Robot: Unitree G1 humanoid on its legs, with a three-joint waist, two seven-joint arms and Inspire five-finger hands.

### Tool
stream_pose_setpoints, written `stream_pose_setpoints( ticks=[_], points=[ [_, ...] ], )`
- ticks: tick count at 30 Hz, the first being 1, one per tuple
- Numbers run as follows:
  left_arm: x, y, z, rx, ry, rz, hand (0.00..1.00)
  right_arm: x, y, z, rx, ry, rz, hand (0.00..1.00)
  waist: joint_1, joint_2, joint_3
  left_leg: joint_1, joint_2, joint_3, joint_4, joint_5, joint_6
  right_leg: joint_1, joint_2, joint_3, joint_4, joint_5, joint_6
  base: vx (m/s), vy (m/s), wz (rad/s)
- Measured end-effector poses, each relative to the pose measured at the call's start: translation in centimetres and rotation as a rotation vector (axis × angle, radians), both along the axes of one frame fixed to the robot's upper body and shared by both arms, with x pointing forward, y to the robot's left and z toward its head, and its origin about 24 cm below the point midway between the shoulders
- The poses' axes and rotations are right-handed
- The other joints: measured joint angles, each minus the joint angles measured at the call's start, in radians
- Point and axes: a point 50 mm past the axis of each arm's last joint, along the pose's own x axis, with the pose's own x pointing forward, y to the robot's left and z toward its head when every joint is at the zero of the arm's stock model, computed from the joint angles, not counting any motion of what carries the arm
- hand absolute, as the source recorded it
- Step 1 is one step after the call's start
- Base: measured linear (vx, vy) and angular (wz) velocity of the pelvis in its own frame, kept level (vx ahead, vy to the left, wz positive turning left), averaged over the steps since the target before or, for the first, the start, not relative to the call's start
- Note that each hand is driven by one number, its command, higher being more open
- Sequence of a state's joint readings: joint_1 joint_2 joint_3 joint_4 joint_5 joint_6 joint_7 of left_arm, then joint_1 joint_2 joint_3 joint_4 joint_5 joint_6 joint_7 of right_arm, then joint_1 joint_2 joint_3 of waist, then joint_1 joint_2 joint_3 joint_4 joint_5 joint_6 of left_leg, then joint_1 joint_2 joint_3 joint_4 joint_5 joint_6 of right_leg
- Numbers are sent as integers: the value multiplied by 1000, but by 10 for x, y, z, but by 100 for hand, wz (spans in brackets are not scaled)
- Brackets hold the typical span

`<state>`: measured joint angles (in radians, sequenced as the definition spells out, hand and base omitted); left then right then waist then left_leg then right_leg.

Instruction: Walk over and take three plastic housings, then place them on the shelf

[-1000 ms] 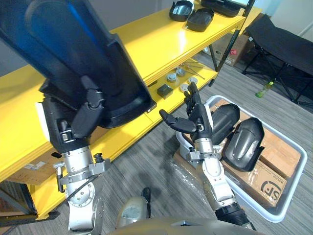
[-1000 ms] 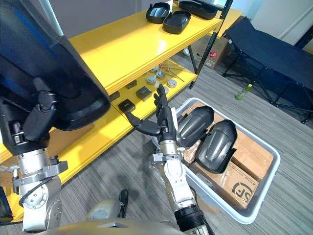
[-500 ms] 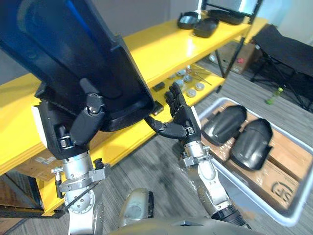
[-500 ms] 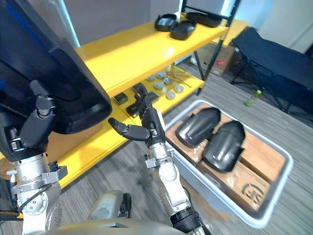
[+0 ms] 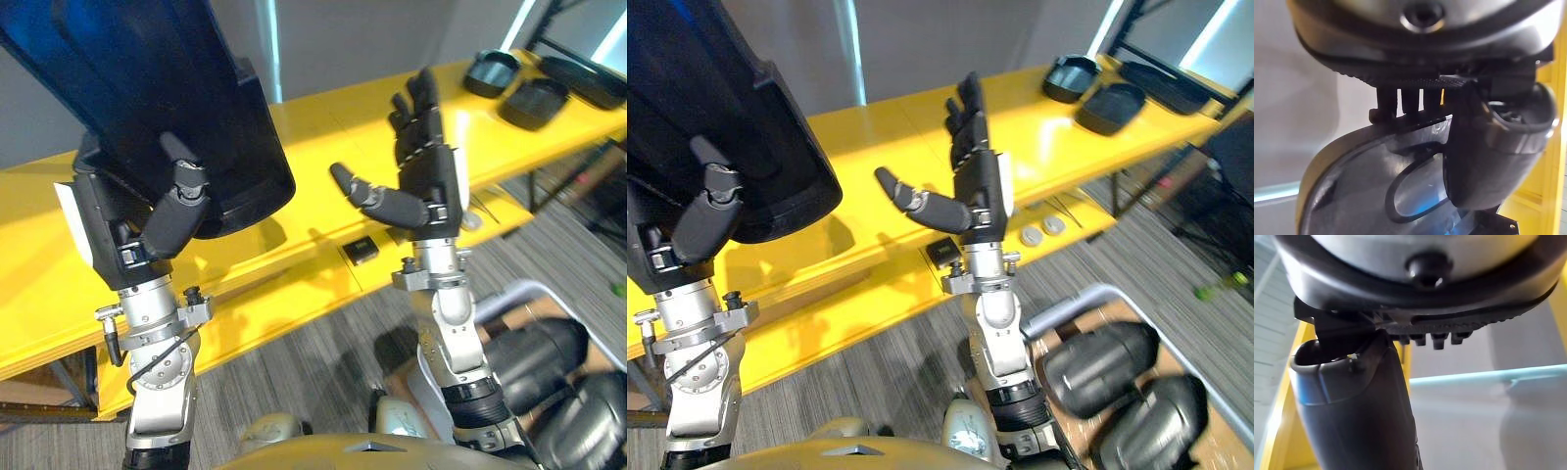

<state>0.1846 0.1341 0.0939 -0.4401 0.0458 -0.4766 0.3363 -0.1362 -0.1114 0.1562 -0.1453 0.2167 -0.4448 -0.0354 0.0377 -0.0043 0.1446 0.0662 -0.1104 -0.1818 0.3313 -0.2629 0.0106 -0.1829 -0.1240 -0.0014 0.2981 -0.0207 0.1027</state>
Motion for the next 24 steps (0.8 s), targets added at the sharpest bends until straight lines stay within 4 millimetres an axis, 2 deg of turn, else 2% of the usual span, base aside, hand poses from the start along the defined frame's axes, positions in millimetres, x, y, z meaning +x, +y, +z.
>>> stream_pose_setpoints(
  ticks=[1,2,3,4,5,6,7,8,9,10,12,15,19,22,24],
  points=[
    [-1,0,1,5,-2,0,0,0,-3,0,6,0,-4,100,2,-15,-10,4,-6,-6,4,-12,-17,2,1,-13,-32,49,-18,349,-290,58],
    [-2,0,-2,-22,5,8,0,1,-12,1,-3,-1,-14,100,20,16,-21,8,30,-15,25,-42,-47,45,18,-59,-68,31,-33,281,-205,37],
    [-2,-1,-3,-26,9,5,0,2,-17,1,-12,-1,-25,100,24,37,-31,0,59,-6,38,-52,-63,73,37,-87,-114,39,-45,323,-215,45],
    [-2,-1,-3,-21,12,-4,0,2,-23,1,-13,-2,-46,100,14,47,-37,-9,81,26,45,-51,-69,100,45,-116,-153,44,-51,285,-164,80],
    [0,-3,-3,-6,15,-28,0,1,-33,1,-6,1,-87,100,-4,51,-36,-36,106,106,84,-51,-99,143,42,-160,-199,48,-58,330,-171,108],
    [2,-7,-1,27,18,-65,0,-1,-43,-2,29,15,-123,100,-14,46,-34,-56,139,210,89,-64,-87,176,32,-184,-221,46,-60,214,-93,101],
    [4,-9,0,40,14,-84,0,-2,-49,-3,52,18,-147,100,-15,39,-29,-57,150,251,56,-67,-82,186,24,-193,-221,44,-63,165,-69,84],
    [7,-14,3,55,6,-117,0,-3,-59,-4,88,22,-187,100,-17,34,-26,-53,164,288,-79,-35,-81,193,7,-212,-221,44,-63,69,-34,53],
    [8,-16,3,57,8,-130,0,-4,-65,-6,97,30,-211,100,-14,40,-28,-18,175,303,-182,107,-75,204,4,-220,-221,43,-62,121,-4,30],
    [8,-16,2,58,19,-128,0,-4,-65,-8,104,40,-213,100,-10,39,-28,15,167,315,-219,123,-63,214,0,-217,-221,45,-59,83,39,6],
    [11,-15,0,74,56,-107,0,-5,-60,-10,112,41,-192,100,-16,28,-31,21,155,315,-209,123,-62,232,-11,-219,-235,51,-50,72,84,2],
    [15,-12,-5,91,131,-91,0,-9,-56,-2,106,-4,-168,100,-14,15,-29,23,139,322,-214,122,-60,241,-24,-213,-263,63,-32,21,72,-4],
    [19,-7,-10,111,205,-93,0,-22,-56,10,92,-66,-158,100,-18,13,-29,27,136,360,-214,112,-45,240,-24,-189,-290,71,-21,-11,30,-25],
    [25,-5,-18,84,282,-140,0,-30,-60,12,85,-82,-174,100,-44,13,-29,44,138,402,-214,103,-43,242,-19,-150,-303,76,-15,-40,6,-43],
    [42,-8,-31,24,369,-211,0,-35,-69,9,82,-68,-218,100,-61,13,-30,60,141,441,-212,93,-46,243,-13,-111,-313,84,-10,-78,-3,-52]
  ],
)
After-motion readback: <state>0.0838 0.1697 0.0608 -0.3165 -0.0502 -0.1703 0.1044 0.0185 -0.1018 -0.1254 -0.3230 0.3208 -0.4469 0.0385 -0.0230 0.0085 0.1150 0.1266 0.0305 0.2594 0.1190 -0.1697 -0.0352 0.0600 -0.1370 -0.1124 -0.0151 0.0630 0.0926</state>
